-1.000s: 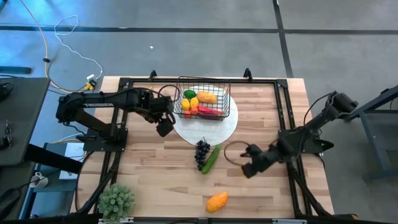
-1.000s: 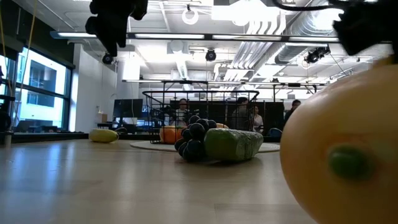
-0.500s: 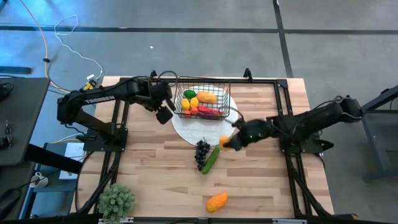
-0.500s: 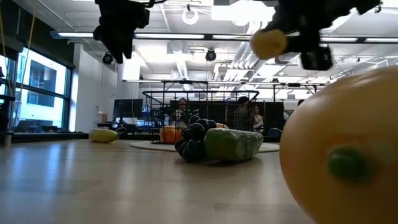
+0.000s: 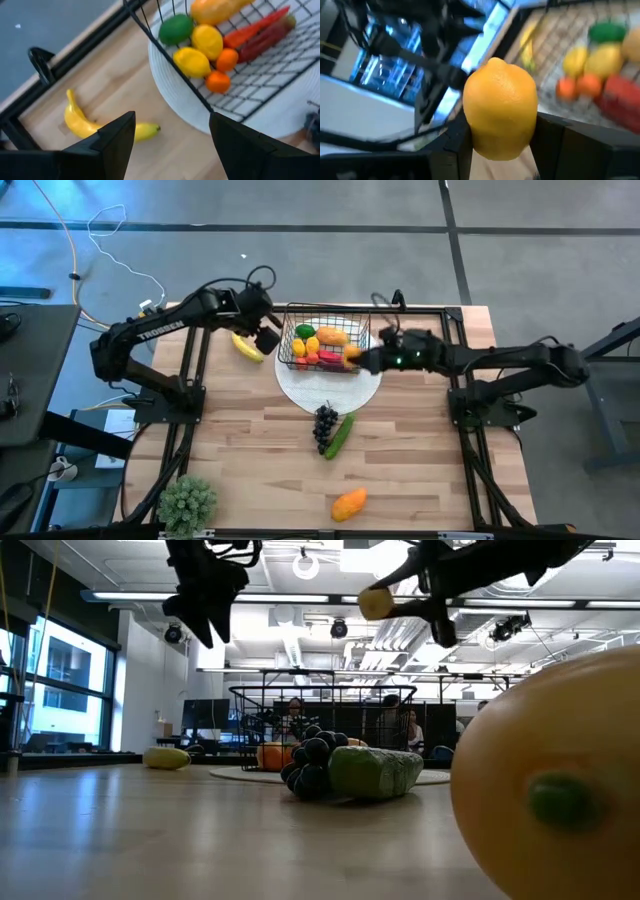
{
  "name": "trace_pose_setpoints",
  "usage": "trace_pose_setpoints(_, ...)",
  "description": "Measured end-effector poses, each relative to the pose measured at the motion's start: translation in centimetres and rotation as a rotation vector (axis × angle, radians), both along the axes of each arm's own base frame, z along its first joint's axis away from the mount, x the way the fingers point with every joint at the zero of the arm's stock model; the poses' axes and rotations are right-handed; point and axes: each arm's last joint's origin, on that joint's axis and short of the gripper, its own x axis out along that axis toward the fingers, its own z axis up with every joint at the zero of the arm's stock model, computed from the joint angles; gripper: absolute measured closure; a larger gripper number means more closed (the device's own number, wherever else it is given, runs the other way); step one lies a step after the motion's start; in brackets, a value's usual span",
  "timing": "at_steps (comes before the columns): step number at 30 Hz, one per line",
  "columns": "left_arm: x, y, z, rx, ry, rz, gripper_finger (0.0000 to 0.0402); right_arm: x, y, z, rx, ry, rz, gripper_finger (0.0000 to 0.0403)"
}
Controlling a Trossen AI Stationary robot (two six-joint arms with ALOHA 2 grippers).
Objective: Build produce basket
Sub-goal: Put the yellow lemon into the black wire basket
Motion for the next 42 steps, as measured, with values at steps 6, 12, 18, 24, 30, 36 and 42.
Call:
trace_pose_setpoints(6, -0.6, 1.8, 0.3, 0.052, -0.028, 0.009, 0.0158, 0.2, -2.9, 2.9, -0.138, -0.05, -0.086, 0.0275)
trace_pose_setpoints(12, -1.0, 3.0, 0.6, 0.104, -0.051, 0.008, 0.0158, 1.5, -5.9, 4.7, -0.25, -0.019, -0.151, 0.0275)
trace_pose_setpoints(18, -1.7, 3.9, 0.6, 0.127, -0.018, -0.018, 0.0158, 3.8, -8.1, 4.7, -0.309, 0.03, -0.168, 0.0275)
trace_pose_setpoints(24, -2.5, 4.7, 0.6, 0.133, -0.004, 0.006, 0.0158, 6.8, -9.5, 3.6, -0.357, 0.089, -0.136, 0.0275)
trace_pose_setpoints(30, -3.1, 5.2, 0.6, 0.132, -0.003, 0.033, 0.0158, 9.5, -10.7, 0.9, -0.417, 0.183, -0.088, 0.0275)
trace_pose_setpoints(36, -3.3, 5.4, 0.6, 0.123, -0.022, 0.082, 0.0158, 11.8, -11.7, -2.1, -0.479, 0.266, -0.03, 0.0275)
trace_pose_setpoints(42, -3.3, 5.4, 0.6, 0.113, -0.038, 0.111, 0.0158, 13.9, -12.5, -3.9, -0.482, 0.288, 0.022, 0.0275)
